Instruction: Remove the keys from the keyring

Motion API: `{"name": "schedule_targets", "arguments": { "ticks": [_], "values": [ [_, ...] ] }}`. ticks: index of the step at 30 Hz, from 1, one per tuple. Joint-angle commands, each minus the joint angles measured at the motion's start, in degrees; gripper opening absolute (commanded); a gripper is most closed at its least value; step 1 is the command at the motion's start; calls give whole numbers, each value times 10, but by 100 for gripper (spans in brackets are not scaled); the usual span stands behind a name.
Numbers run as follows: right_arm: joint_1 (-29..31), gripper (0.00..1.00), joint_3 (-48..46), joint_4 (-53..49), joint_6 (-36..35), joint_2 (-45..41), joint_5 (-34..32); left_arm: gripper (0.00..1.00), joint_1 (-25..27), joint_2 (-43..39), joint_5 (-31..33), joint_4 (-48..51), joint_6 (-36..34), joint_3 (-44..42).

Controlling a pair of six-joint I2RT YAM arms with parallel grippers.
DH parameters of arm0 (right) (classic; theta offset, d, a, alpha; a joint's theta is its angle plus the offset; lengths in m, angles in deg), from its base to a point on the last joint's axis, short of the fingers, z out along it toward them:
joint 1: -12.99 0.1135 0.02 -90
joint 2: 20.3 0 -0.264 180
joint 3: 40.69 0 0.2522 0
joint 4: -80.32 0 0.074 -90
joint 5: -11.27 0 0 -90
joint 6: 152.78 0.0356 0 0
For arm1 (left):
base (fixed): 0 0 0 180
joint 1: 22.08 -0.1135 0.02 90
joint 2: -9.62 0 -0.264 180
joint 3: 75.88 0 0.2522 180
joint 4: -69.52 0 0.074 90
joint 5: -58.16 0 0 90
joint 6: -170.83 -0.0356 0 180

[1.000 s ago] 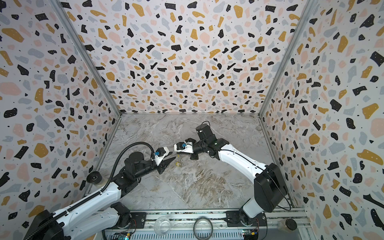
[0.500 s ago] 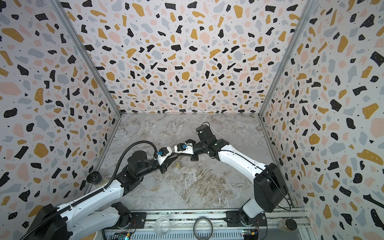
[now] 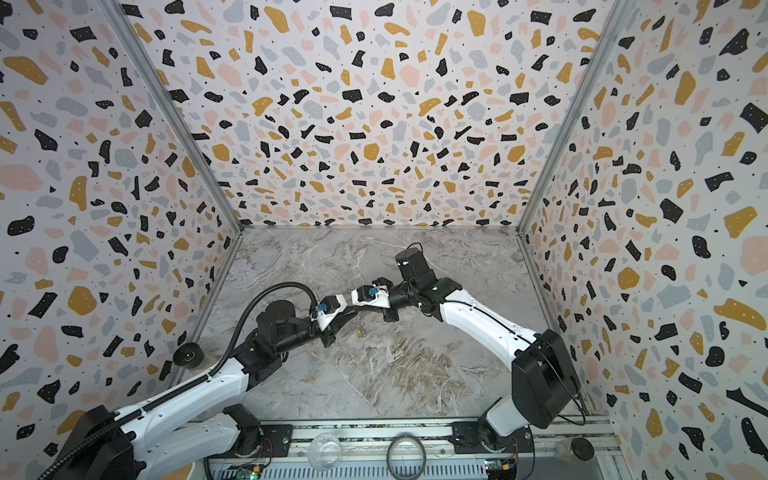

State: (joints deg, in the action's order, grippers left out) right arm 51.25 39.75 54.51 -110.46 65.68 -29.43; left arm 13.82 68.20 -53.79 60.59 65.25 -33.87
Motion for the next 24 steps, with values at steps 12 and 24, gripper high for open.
{"name": "schedule_targets", "arguments": {
  "ticks": [12,24],
  "values": [
    [-2,0,-4,-4,4,-16,29,5,12,1,-14,-21,-7,23],
    [-11,26,-38,87,29,-62,-21,0,12,14,-34,-17,-2,32]
  ]
}}
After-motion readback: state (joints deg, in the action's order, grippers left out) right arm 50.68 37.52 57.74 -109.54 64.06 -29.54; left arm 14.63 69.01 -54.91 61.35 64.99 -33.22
